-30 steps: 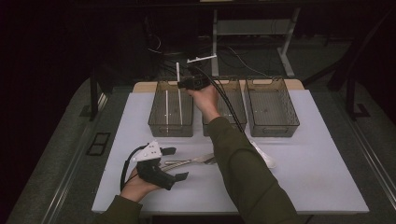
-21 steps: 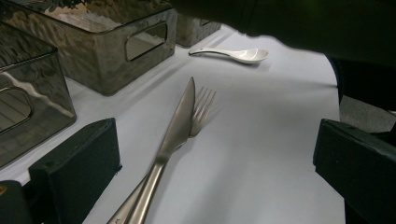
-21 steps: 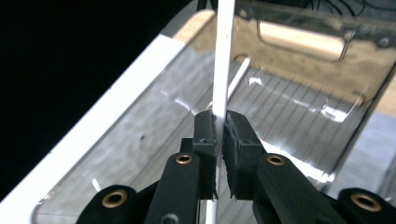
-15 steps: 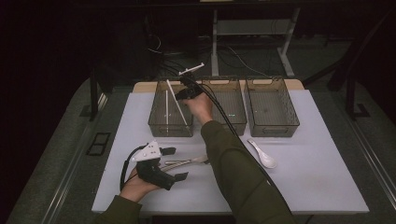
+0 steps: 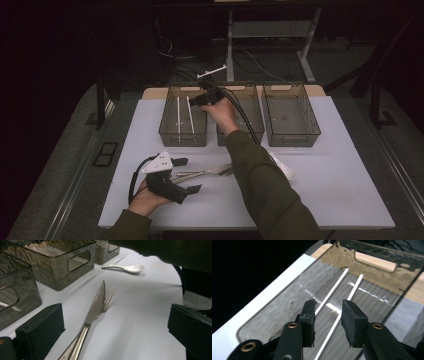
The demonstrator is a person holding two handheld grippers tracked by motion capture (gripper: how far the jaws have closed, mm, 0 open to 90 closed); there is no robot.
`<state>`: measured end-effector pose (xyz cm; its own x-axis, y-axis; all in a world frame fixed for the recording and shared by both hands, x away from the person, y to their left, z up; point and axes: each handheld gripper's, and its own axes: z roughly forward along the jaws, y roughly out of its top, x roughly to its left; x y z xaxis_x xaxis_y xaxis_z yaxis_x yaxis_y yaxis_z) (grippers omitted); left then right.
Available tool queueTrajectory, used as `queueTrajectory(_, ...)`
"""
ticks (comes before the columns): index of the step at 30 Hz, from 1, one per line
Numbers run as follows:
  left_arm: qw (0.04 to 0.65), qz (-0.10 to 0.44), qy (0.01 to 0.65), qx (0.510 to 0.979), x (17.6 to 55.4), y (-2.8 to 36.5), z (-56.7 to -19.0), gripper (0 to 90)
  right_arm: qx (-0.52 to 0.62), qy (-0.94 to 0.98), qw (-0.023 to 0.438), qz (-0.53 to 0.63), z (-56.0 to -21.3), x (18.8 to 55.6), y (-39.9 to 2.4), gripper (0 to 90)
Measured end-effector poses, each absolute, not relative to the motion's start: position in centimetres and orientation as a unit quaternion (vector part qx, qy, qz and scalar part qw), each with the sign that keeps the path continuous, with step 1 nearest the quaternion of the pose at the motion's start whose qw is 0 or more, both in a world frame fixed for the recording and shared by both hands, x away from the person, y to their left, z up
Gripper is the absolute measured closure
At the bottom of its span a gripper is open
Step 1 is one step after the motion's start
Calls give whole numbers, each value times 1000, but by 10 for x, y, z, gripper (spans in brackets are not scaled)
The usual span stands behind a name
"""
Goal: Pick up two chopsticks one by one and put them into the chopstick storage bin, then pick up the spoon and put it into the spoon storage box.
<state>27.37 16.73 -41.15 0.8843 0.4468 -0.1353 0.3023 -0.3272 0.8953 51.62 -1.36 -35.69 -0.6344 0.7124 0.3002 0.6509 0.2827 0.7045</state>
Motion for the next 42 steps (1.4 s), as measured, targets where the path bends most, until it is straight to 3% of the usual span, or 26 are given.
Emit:
queueTrajectory(6,528,71,230,815,273,167,-412,0,406,805,42,430,-352,503,-34,502)
queueTrajectory(15,526,74,235,814,275,170,-414,0,370,815,41,443,-344,476,-71,403)
queueTrajectory(42,521,76,243,815,276,171,-415,0,307,833,50,458,-342,396,-153,364)
